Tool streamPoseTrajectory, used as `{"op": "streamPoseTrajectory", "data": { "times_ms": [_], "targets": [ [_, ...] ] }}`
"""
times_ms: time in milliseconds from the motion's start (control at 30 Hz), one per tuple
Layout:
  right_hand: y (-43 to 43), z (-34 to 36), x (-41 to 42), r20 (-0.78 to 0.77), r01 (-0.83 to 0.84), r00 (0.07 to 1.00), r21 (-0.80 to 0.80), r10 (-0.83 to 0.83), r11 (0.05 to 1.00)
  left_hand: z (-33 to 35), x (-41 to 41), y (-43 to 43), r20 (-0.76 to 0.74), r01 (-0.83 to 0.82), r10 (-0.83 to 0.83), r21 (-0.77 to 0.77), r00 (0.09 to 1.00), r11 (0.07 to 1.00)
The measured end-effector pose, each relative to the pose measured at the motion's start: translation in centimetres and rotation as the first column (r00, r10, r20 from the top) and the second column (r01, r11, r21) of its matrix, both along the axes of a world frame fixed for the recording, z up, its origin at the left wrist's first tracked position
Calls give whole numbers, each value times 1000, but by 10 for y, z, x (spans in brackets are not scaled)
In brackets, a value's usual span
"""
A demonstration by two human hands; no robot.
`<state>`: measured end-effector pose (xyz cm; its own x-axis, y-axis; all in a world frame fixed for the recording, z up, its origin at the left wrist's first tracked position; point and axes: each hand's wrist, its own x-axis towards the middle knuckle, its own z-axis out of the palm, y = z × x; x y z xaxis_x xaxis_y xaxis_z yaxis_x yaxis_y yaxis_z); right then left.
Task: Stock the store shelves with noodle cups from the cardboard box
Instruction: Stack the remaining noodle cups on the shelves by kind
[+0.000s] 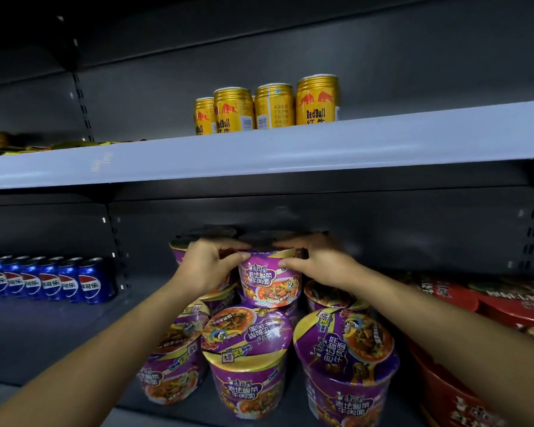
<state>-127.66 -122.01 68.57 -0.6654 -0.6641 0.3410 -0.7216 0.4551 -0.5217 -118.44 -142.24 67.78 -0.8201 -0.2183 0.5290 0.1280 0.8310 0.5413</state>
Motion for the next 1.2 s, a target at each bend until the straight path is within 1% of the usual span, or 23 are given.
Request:
{"op": "streamPoseTrajectory", "data": {
  "times_ms": [133, 233, 433, 600, 967, 1200],
  "targets": [
    [-4, -2, -5, -34, -19, 999, -16, 18, 1000, 0, -5, -5, 20, 0, 1, -27, 1000, 1000],
    [-5, -1, -8, -17, -23, 1000, -34, 23, 999, 1, -9, -7, 47, 10, -8, -38, 999, 999],
    [-9, -1, -16, -75, 0, 997, -10, -1, 1000, 2, -15, -7, 44, 3, 1, -77, 999, 997],
    [-14, -4, -23, -62, -18, 998, -12, 17, 1000, 3, -19, -7, 55, -1, 7, -109, 998, 994],
    [-12, -2, -46, 18, -138, 990, -64, 140, 988, 0, -22, -1, -33, -24, 18, -185, 999, 982],
    [-12, -5, -52, 25, -176, 983, -107, 179, 979, 1, -23, 2, -27, -44, 40, -178, 999, 983]
  ]
}}
